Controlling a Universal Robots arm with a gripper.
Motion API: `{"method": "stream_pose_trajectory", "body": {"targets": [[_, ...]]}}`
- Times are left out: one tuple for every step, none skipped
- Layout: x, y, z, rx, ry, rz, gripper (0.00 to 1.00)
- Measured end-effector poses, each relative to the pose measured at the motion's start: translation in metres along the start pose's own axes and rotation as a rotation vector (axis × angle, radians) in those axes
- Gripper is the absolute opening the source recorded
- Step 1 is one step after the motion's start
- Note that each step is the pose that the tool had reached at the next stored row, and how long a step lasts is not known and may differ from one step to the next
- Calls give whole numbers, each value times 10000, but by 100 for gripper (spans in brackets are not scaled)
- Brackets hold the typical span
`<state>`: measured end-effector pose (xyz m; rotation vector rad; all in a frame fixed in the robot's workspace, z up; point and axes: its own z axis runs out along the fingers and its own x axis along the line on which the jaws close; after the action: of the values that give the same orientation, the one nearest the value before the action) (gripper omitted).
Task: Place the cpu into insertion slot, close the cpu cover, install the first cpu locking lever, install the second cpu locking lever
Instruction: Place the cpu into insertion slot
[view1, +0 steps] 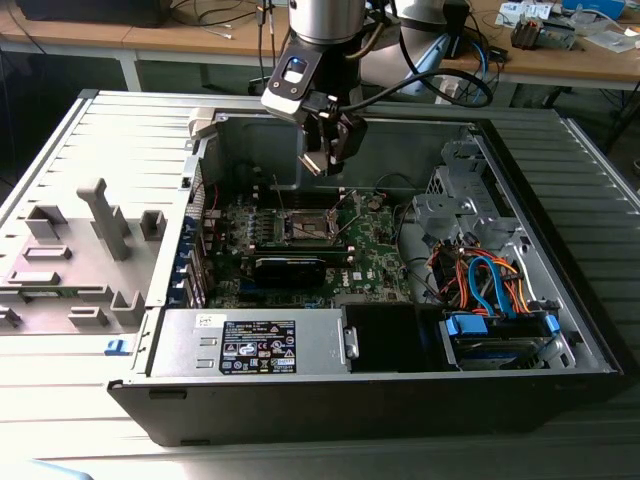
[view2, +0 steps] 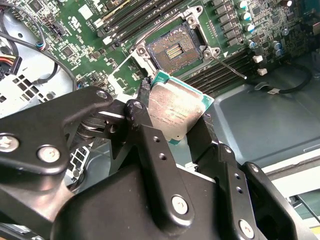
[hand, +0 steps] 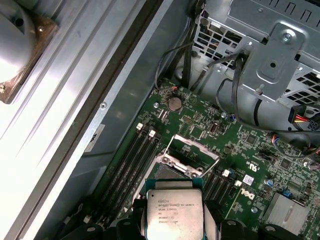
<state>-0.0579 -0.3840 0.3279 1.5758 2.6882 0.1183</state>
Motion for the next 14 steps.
{"method": "stream_pose_trajectory", "body": {"targets": [[0, 0, 0, 0, -1, 11, 55], [0, 0, 0, 0, -2, 26, 55], [0, 0, 1, 0, -3, 38, 55], [0, 0, 1, -1, -4, 56, 55], [0, 0, 1, -1, -5, 67, 55], [0, 0, 1, -1, -6, 80, 55], [0, 0, 1, -1, -8, 95, 55], [0, 0, 2, -2, -8, 106, 55], [0, 0, 2, -2, -9, 121, 55], [0, 0, 2, -2, -10, 134, 55], [0, 0, 2, -3, -11, 148, 55], [0, 0, 3, -3, -12, 160, 55], [0, 0, 3, -3, -13, 175, 55], [0, 0, 3, -3, -14, 186, 55]]}}
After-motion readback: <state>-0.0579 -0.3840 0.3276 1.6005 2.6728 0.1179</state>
